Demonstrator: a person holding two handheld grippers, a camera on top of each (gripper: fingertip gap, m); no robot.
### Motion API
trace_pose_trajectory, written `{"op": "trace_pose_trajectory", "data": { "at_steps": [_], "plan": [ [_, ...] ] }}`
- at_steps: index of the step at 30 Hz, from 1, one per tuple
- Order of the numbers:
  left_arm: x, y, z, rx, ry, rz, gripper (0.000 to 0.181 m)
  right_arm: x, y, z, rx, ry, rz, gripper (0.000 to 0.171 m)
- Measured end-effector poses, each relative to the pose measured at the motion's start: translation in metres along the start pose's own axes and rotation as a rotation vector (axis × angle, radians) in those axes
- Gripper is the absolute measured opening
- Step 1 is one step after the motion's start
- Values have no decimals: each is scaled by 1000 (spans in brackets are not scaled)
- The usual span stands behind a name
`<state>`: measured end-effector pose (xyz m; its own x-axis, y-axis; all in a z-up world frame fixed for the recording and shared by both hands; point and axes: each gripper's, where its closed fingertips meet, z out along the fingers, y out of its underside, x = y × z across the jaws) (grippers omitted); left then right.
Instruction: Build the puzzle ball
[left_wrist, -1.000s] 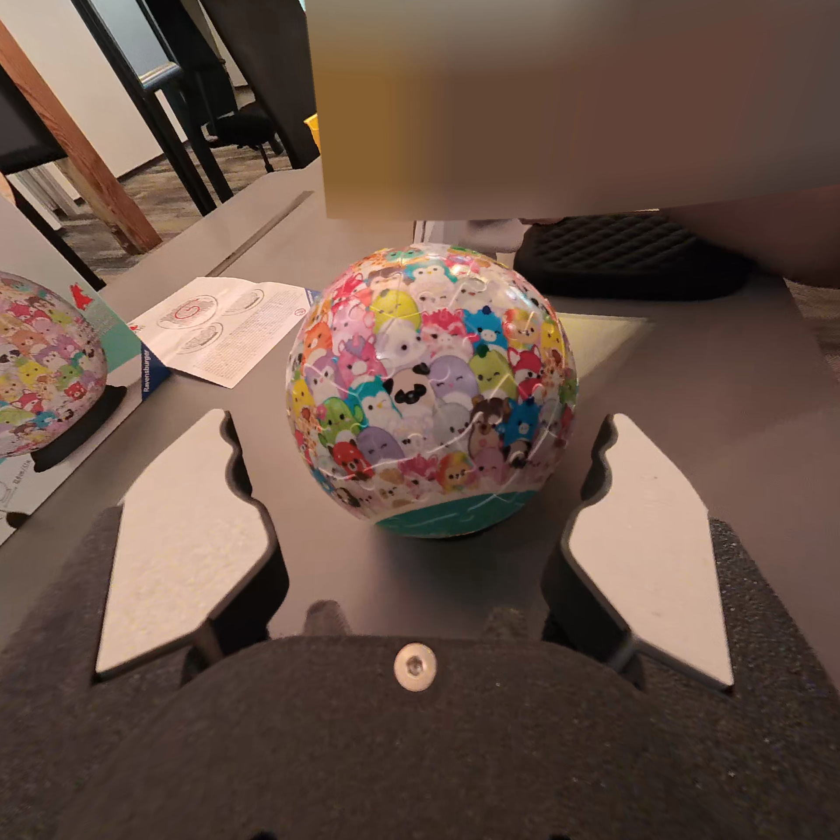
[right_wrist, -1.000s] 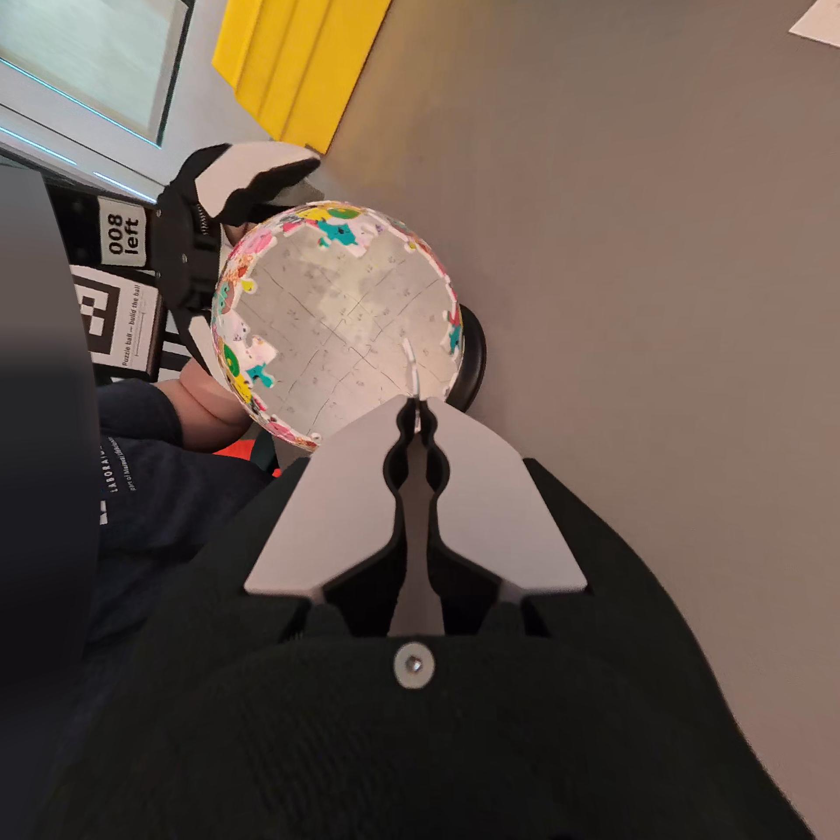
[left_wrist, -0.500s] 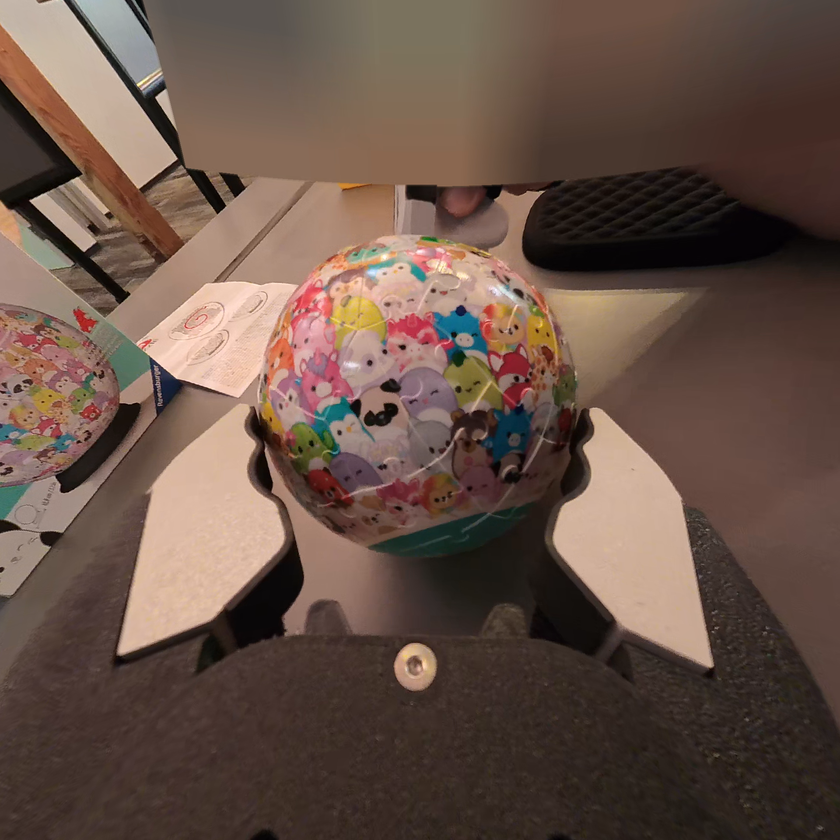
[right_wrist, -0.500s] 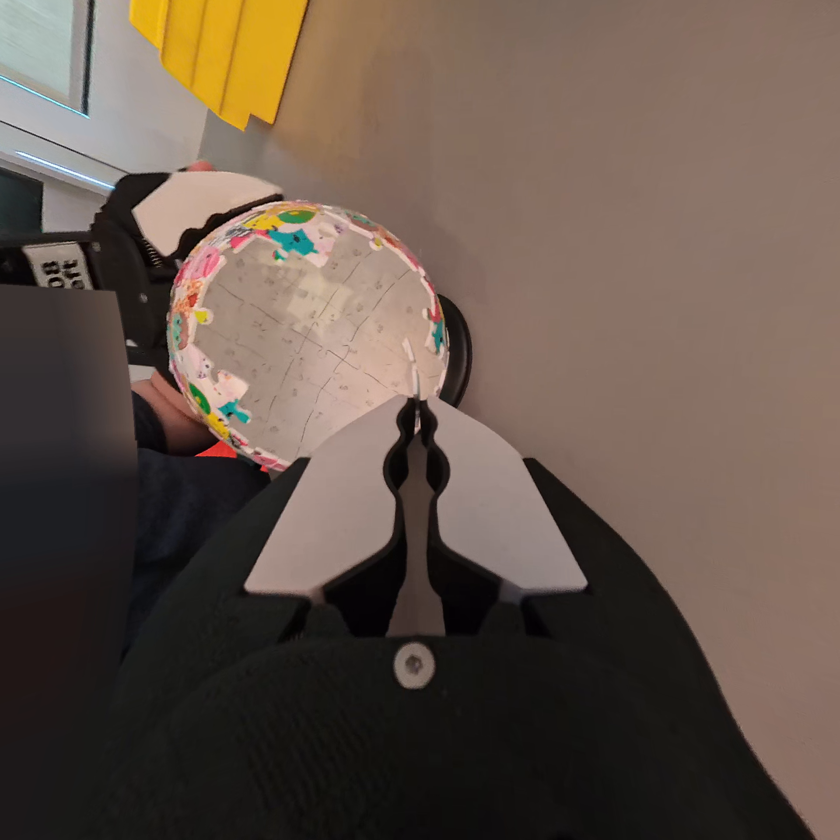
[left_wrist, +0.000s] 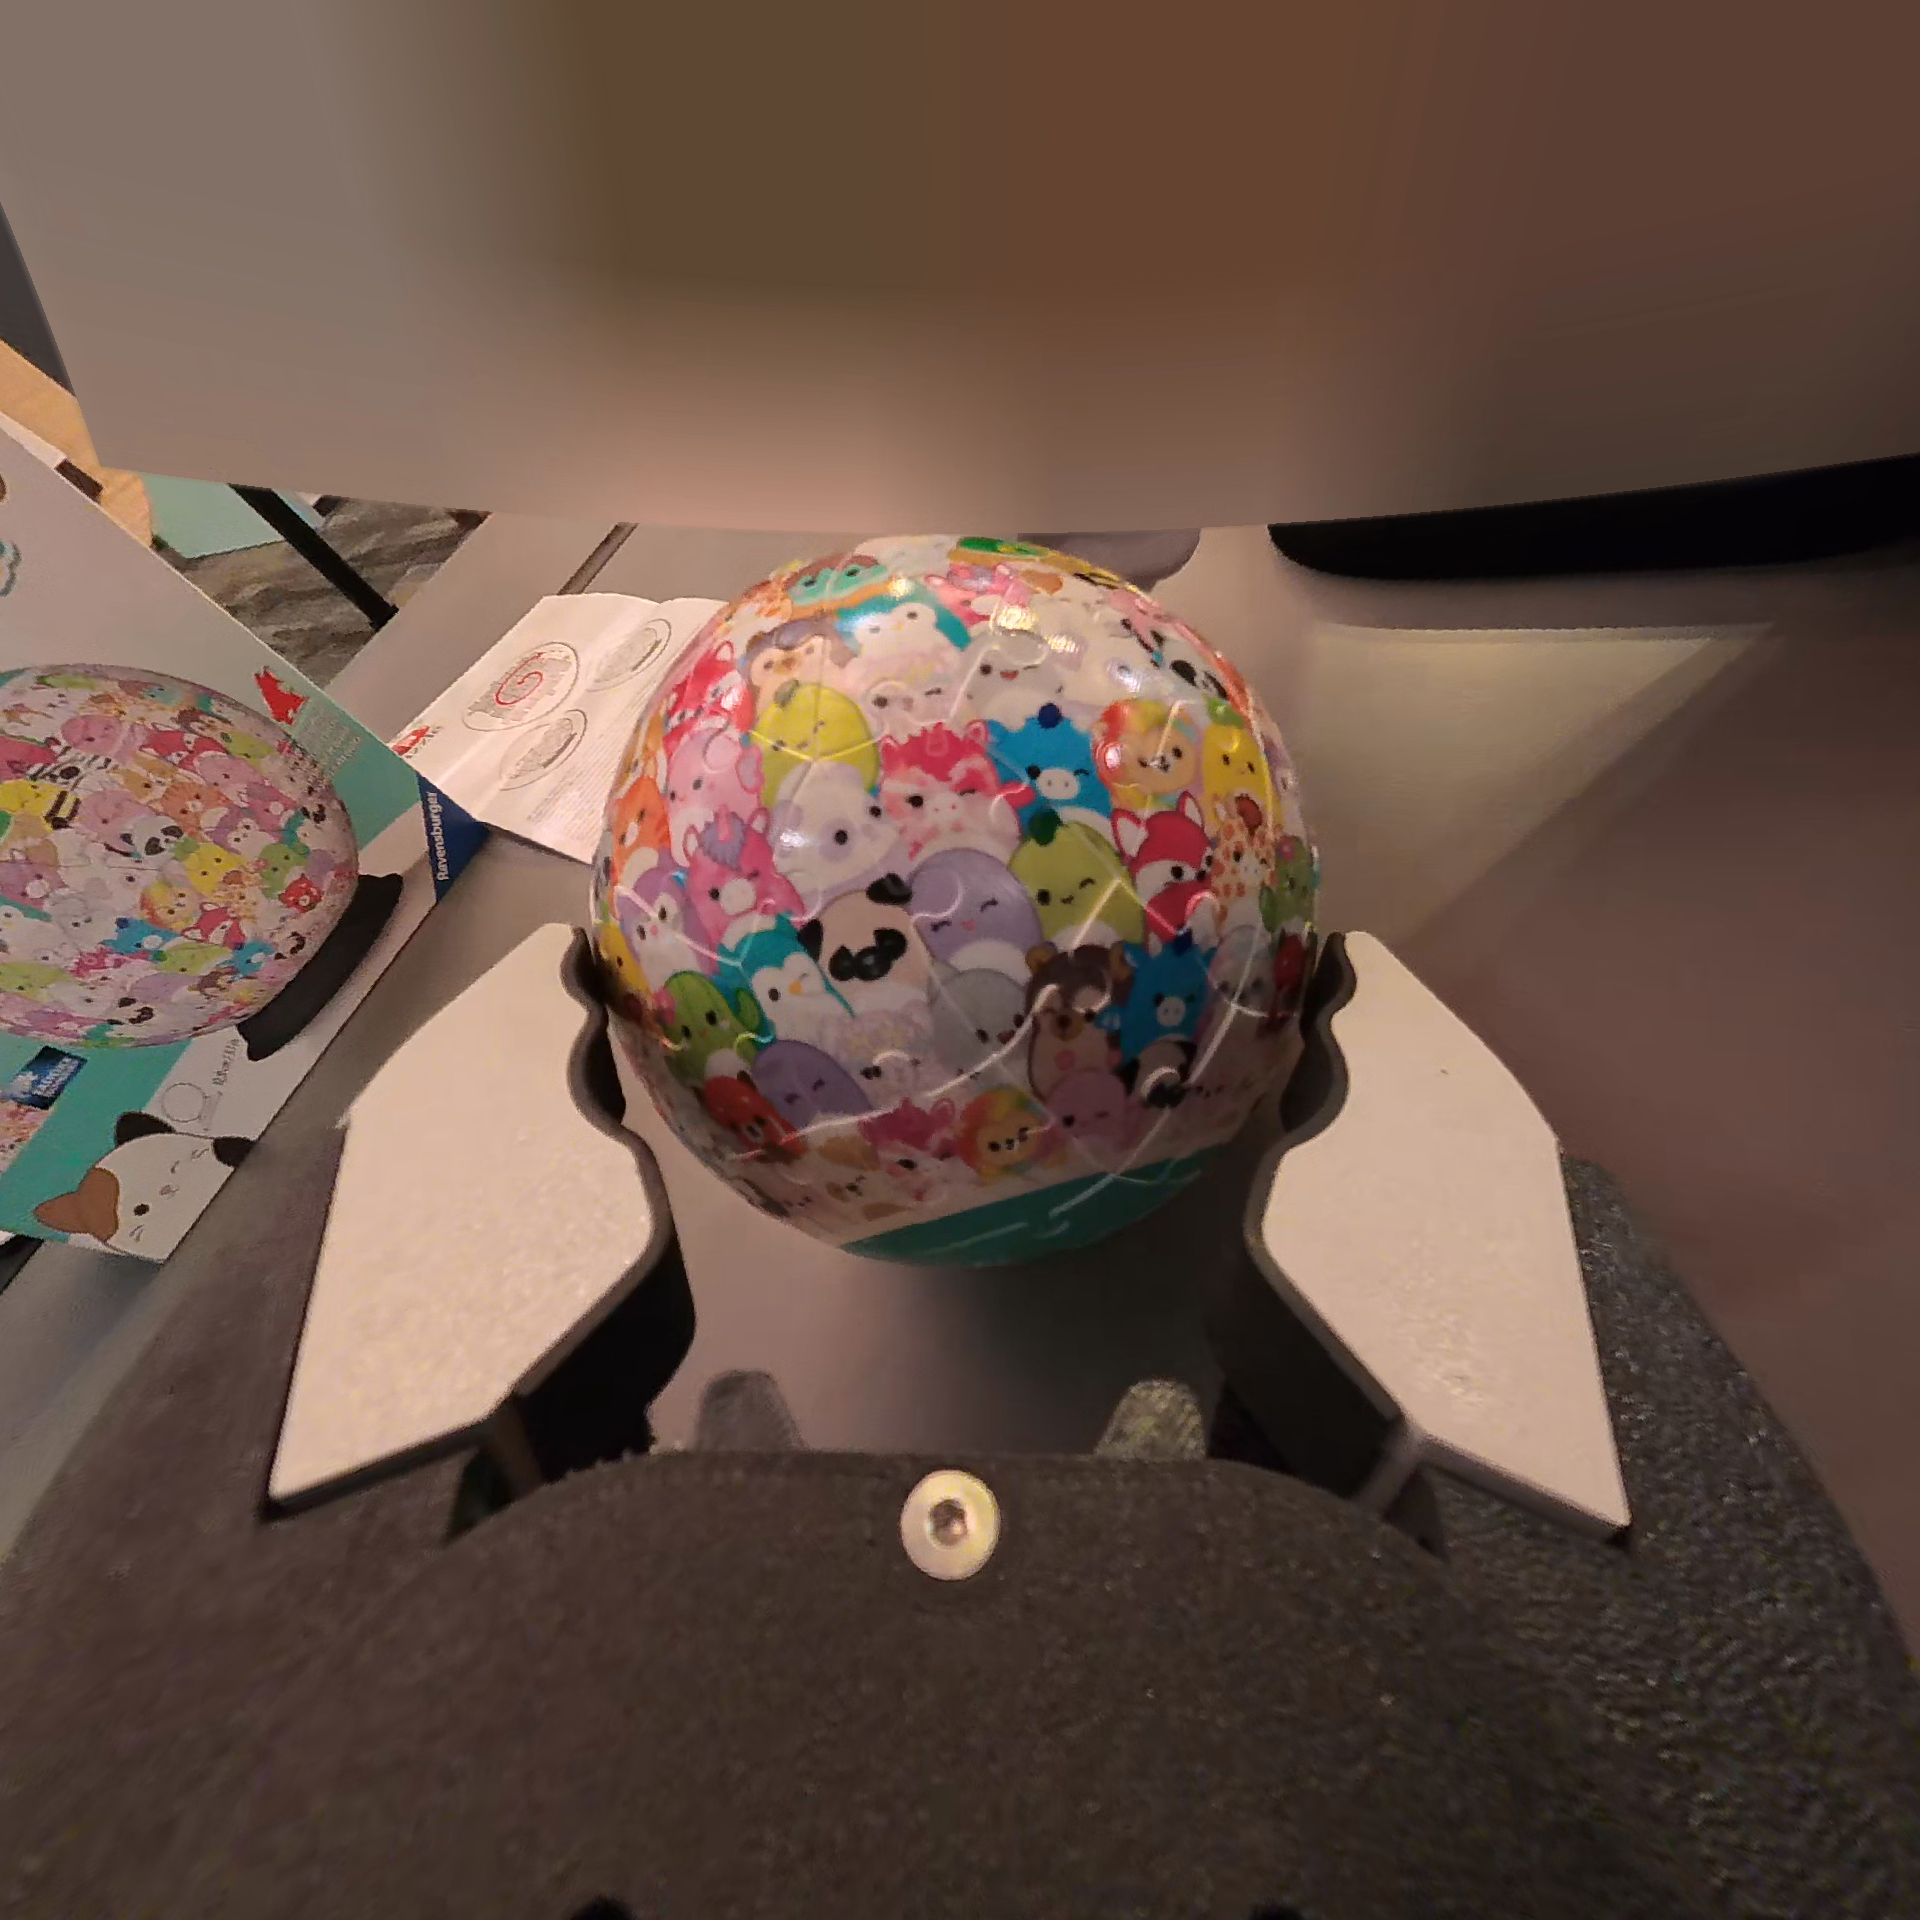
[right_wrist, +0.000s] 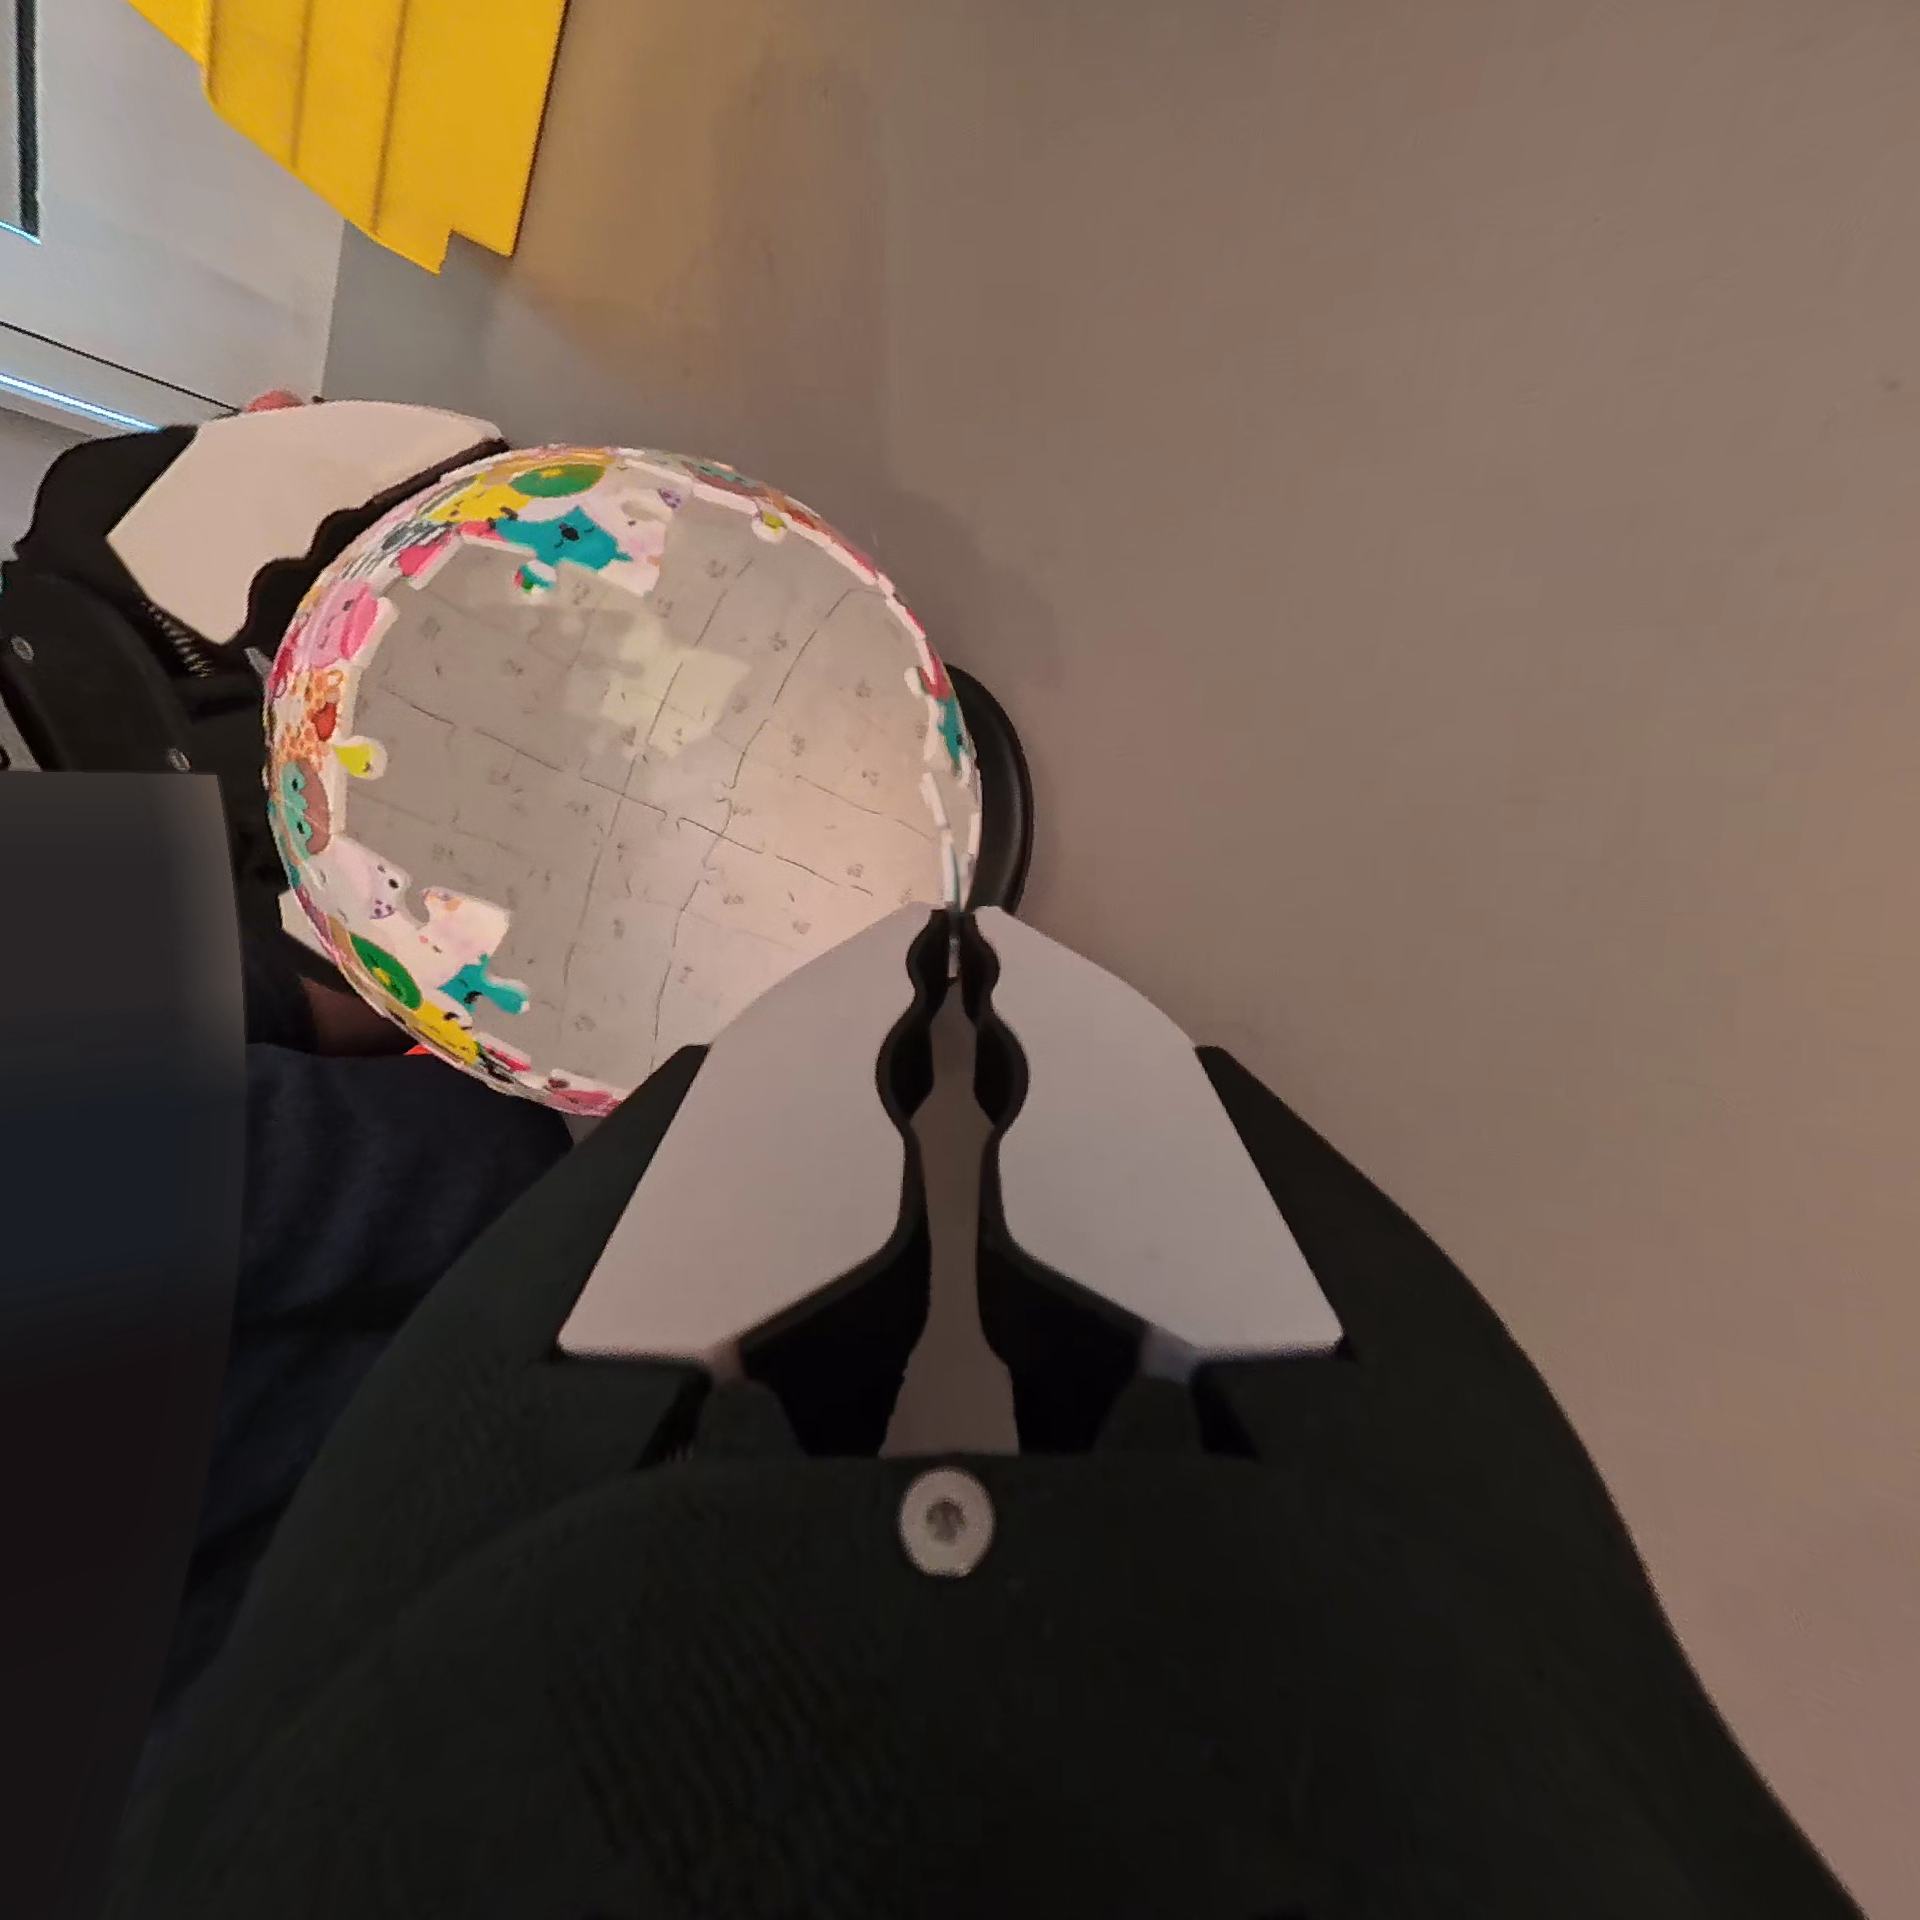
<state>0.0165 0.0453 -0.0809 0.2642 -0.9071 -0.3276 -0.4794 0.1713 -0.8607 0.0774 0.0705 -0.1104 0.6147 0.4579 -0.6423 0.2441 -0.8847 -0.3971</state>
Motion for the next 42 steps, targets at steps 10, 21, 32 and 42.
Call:
{"op": "trace_pose_trajectory", "data": {
  "at_steps": [10, 21, 32, 42],
  "plan": [
    [0, -1, 3, -38, -34, -15, 125, 4, -2, 3, 26, 48, -13, 3],
    [0, -12, -6, 21, -6, -72, 124, 3, -6, 1, 67, 56, -32, 3],
    [-64, -79, -73, -73, 181, -231, 90, 1, -6, -3, 88, 44, -67, 3],
    [-86, -83, 33, -350, 759, -153, 49, 1, -4, -3, 110, 38, -82, 3]
  ]
}}
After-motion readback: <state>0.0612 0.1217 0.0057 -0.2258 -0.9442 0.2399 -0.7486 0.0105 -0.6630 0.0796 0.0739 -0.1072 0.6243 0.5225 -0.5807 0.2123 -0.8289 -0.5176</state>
